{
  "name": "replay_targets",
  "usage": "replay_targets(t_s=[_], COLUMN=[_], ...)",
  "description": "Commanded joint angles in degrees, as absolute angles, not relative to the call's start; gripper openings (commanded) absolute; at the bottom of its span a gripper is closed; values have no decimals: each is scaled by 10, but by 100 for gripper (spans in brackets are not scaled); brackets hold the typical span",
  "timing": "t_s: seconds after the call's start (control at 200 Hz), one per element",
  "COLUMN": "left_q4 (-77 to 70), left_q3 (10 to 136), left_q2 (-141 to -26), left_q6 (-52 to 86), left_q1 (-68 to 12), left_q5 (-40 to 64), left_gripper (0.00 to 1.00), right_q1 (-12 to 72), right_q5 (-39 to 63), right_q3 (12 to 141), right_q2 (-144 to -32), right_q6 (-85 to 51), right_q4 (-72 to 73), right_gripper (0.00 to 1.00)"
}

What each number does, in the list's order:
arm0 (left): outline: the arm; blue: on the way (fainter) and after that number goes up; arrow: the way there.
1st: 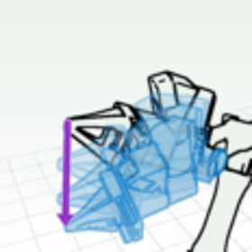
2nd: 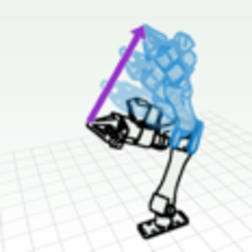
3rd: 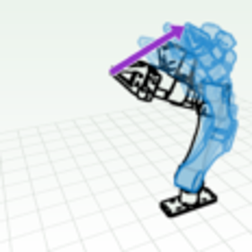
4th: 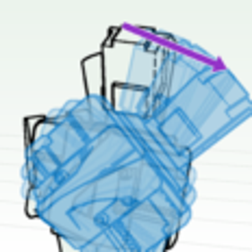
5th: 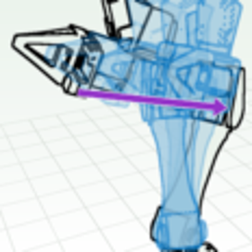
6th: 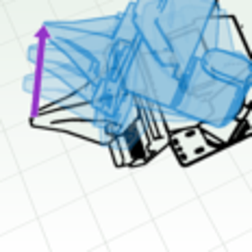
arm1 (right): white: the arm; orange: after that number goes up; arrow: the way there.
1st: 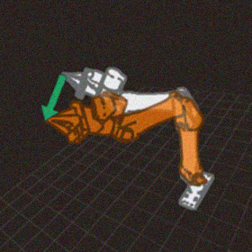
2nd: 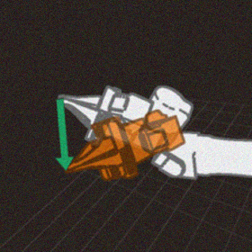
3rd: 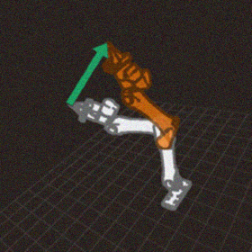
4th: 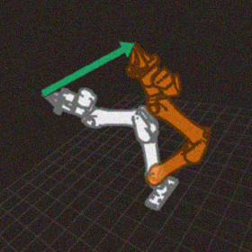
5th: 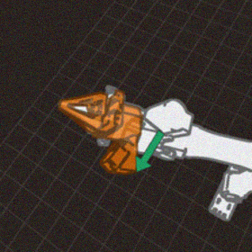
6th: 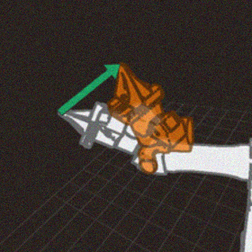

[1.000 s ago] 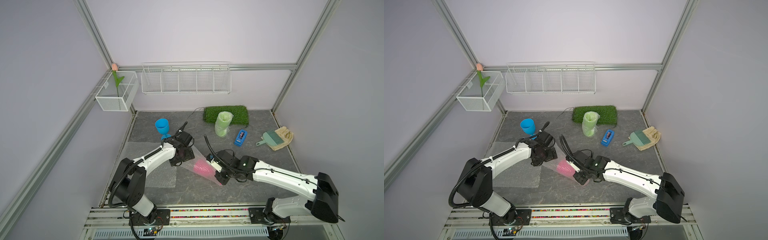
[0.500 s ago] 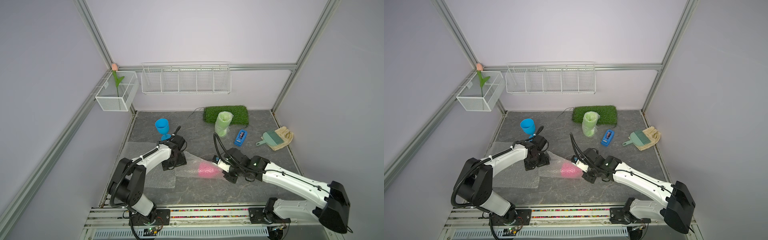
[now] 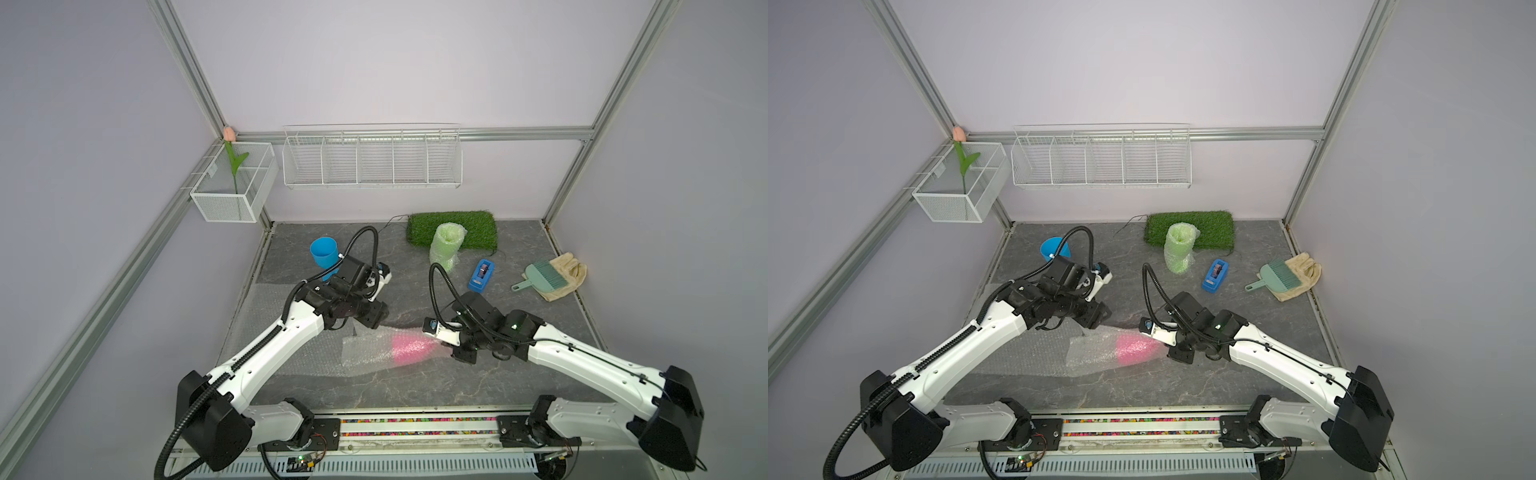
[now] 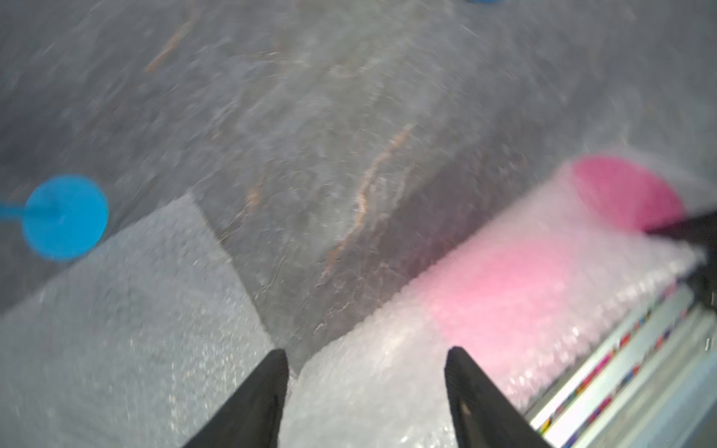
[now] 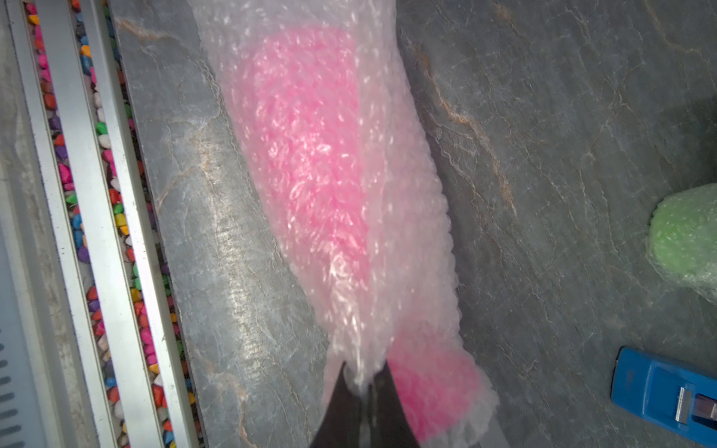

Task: Wrap wine glasses in bubble wrap
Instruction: Adjust the bubble wrap at the center of the board.

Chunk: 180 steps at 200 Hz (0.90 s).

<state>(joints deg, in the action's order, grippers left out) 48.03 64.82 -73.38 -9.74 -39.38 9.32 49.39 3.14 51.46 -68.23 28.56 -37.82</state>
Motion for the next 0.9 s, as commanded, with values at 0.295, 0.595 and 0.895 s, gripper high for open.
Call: replay_targets(t_s=[0.295,0.595,0.895], left_q4=[541,499,457], left_q3=[646,606,554], left_q2=[-779,-822,-825], left_q6=[-409,-427,-428], left_q1=[-426,-466,-500], left_q5=[232,235,172], left_gripper=[75,79,76], right_q1=[456,410,361], right_q5=[80,121,178], right_q3=[491,500,526], right_q2=[-685,-692,-715], right_q6=[332,306,287], right_q4=[-380,-385,-397], right_gripper=[7,7,7])
